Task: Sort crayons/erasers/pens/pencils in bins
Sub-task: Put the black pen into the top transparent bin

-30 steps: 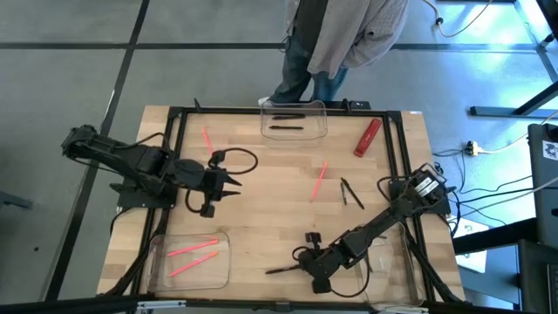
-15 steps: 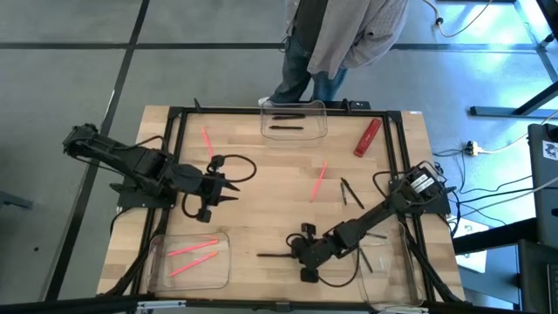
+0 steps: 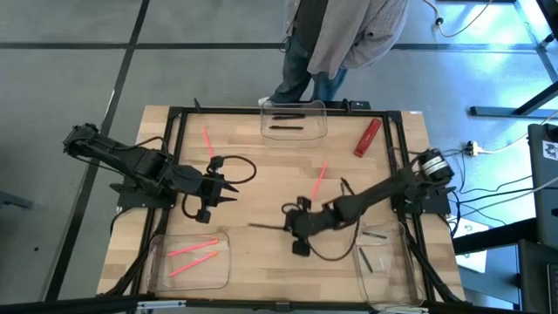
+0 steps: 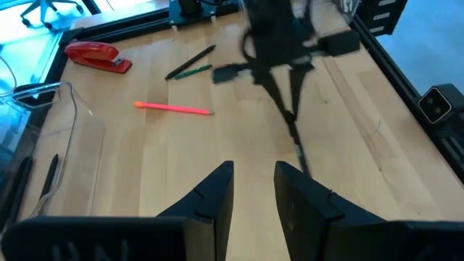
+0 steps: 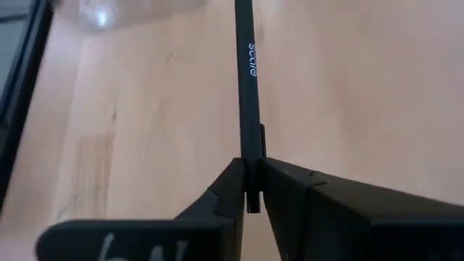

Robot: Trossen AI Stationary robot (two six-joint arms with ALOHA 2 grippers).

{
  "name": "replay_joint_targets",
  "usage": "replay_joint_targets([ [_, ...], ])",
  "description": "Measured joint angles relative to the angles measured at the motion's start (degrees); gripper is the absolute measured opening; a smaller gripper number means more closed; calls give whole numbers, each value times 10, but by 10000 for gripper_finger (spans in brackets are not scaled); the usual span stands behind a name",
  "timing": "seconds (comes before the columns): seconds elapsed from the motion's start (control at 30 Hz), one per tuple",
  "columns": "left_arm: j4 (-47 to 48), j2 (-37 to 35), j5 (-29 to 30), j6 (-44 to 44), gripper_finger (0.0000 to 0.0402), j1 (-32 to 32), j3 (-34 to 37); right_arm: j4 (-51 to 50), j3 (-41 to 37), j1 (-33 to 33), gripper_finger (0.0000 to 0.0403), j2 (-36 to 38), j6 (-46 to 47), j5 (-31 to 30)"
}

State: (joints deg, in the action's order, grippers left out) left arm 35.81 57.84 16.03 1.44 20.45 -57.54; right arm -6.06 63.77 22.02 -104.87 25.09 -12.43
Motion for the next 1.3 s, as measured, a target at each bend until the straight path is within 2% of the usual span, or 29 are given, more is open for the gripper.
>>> replay_joint_targets([
  [0.37,21,0,1,21,94,-1,0,-92,1,-123,48,107,-91,0],
  [0.63,21,0,31,27,94,-1,0,-102,1,-237,48,152,-198,0],
  [0.77,18,0,38,38,94,-8,0,-103,2,-294,48,155,-254,-1],
  [1.03,19,0,126,59,94,-45,0,-102,2,-387,48,154,-332,3],
  [1.3,18,0,134,59,94,-91,0,-101,2,-447,48,144,-375,20],
])
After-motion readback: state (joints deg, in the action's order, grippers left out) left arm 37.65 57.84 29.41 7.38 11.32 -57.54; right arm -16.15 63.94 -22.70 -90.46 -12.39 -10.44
